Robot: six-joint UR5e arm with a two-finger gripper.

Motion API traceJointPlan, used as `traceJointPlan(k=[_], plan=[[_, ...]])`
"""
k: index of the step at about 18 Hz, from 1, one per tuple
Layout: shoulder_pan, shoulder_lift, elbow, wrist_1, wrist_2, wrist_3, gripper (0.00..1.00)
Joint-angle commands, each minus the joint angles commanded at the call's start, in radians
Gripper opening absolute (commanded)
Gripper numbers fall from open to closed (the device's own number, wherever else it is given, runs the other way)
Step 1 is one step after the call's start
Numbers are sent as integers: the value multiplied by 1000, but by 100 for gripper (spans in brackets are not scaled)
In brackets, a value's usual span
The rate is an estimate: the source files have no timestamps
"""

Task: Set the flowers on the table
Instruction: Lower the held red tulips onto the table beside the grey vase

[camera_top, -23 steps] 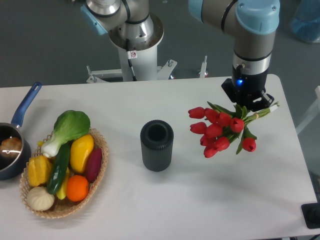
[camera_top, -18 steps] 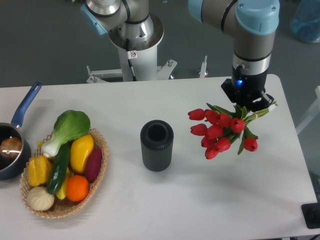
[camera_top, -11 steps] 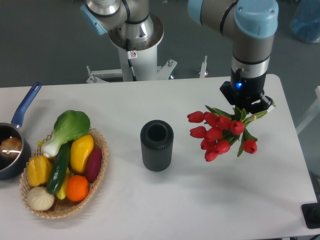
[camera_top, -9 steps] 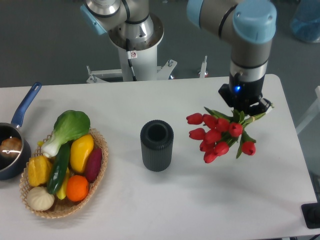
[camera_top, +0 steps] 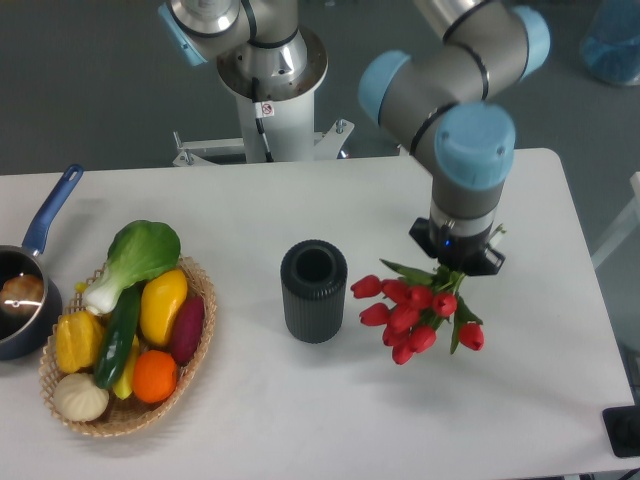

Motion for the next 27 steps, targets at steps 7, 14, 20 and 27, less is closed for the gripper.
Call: traceJointPlan(k=[7,14,20,27], plan=[[-15,-26,-29,51,-3,-9,6],[-18,-43,-28,57,-5,-20,18],[-23,-51,-28,60,-5,-23,74],[-9,8,-19,94,-3,-15,100]])
